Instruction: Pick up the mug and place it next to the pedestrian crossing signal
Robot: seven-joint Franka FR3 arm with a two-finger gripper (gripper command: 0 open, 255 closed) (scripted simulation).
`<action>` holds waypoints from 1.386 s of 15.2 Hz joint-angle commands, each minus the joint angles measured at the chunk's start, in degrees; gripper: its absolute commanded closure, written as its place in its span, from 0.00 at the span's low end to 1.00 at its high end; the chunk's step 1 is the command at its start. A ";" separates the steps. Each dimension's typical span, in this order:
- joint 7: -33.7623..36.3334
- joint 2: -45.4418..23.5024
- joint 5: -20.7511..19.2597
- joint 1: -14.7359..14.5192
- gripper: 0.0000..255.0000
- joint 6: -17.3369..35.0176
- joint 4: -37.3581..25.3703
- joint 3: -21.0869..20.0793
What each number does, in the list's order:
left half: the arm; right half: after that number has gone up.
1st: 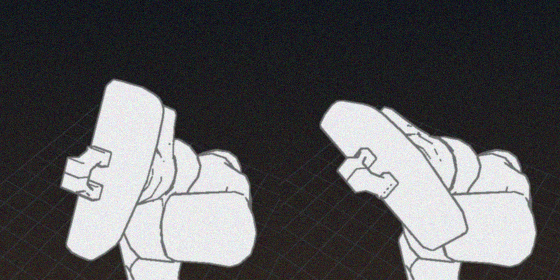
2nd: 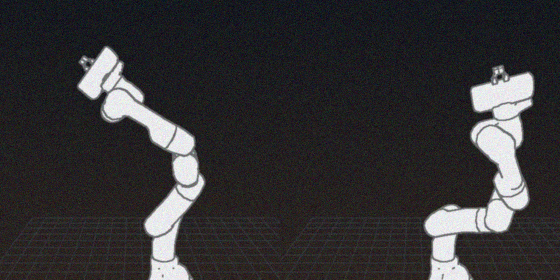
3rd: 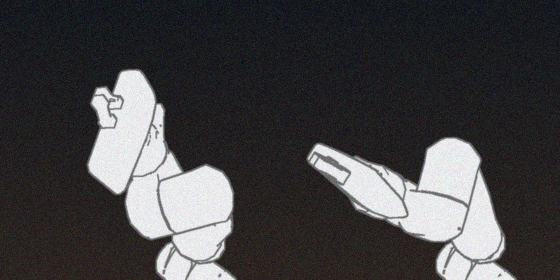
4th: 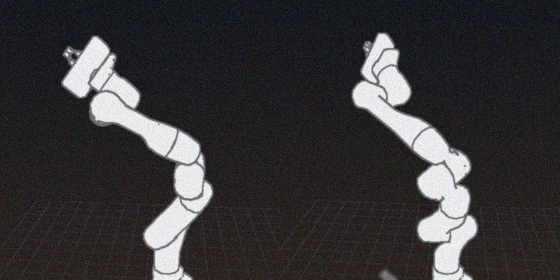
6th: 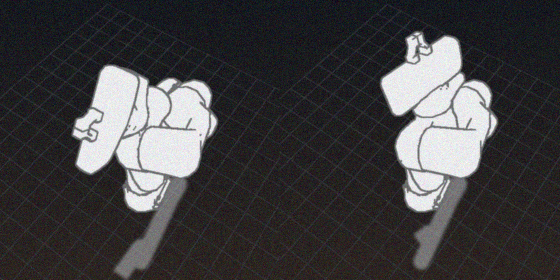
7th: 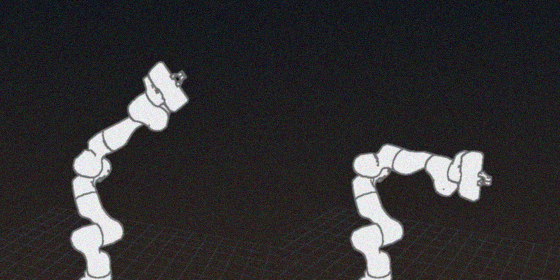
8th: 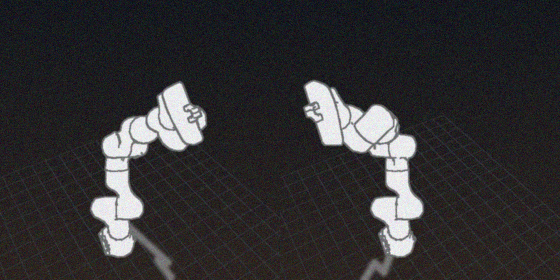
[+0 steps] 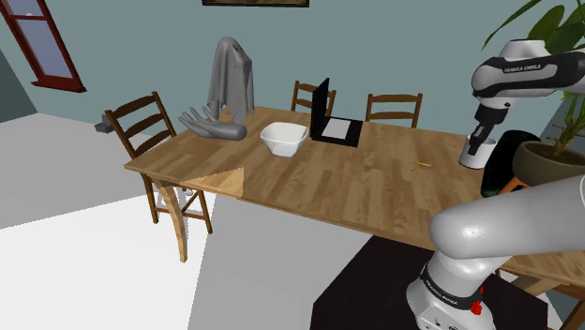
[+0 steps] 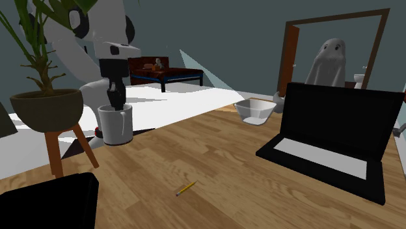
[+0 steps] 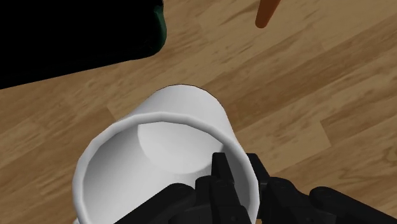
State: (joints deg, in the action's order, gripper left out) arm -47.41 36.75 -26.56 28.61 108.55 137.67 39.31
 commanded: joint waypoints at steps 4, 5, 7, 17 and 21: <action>0.18 -0.77 -1.12 0.23 1.00 4.12 3.21 1.73; 0.24 -1.01 -1.31 0.23 1.00 4.94 3.79 2.06; 0.35 -1.52 -1.69 0.22 1.00 6.61 4.91 2.76; 0.73 -5.35 -3.37 -0.32 1.00 15.48 9.87 6.74; 0.73 -7.53 -3.81 -0.84 1.00 19.34 11.53 8.58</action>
State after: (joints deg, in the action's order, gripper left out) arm -46.69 29.75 -30.22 27.88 126.82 148.71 47.41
